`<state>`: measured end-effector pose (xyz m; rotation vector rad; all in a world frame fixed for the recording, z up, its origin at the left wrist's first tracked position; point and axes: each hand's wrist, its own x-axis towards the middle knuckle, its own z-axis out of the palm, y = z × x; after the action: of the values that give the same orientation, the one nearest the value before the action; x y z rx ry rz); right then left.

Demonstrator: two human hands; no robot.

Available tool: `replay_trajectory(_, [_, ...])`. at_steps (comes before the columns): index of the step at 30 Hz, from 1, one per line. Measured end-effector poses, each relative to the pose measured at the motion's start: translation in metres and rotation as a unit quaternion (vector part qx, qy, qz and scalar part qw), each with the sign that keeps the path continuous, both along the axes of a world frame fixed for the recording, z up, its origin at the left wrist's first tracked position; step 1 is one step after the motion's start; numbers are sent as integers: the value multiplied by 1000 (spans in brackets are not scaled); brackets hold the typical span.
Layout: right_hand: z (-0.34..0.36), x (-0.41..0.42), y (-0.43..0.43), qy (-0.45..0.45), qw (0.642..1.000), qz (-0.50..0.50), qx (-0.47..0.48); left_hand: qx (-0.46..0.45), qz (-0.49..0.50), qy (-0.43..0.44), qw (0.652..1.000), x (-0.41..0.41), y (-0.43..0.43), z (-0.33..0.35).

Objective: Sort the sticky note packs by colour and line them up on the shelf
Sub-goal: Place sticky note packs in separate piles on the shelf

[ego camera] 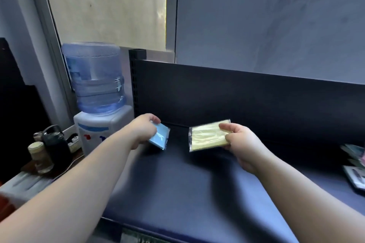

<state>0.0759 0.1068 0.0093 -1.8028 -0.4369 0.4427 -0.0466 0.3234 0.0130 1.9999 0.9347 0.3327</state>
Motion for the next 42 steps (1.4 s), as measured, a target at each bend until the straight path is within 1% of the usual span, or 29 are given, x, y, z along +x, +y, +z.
replay_trajectory(2, [-8,1,10,-5,999,-23,-28,-1,-11,7,1000,2,9,-3])
replay_trajectory(4, [-14,4,12,-37,994,-39,-96,19,-21,15,999,1,16,-6])
replay_trajectory(7, [-14,0,9,-101,968,-48,-226,84,-28,63,994,4,24,-11])
replay_trajectory(9, [-11,-3,7,-128,955,-40,-266,142,-37,116,982,5,17,-7])
replay_trajectory(11, [-6,-7,5,-133,955,-25,-266,202,-56,163,964,7,5,-1])
replay_trajectory(14, [-2,-11,-3,-152,952,-10,-265,261,-99,161,947,13,-16,3])
replay_trajectory(17, [4,-17,-20,-169,948,4,-270,258,-161,134,943,20,-41,7])
replay_trajectory(21, [16,-21,-59,-216,931,21,-293,286,-241,94,923,33,-90,17])
replay_trajectory(23, [20,-19,-84,-241,921,12,-306,289,-272,77,914,42,-118,21])
replay_trajectory(28, [25,-5,-160,-270,911,-26,-312,293,-329,28,897,68,-194,25])
replay_trajectory(35, [32,25,-276,-286,902,-66,-318,267,-362,-1,893,118,-310,28])
replay_trajectory(42, [35,71,-372,-294,896,-90,-319,235,-338,-35,911,170,-403,20])
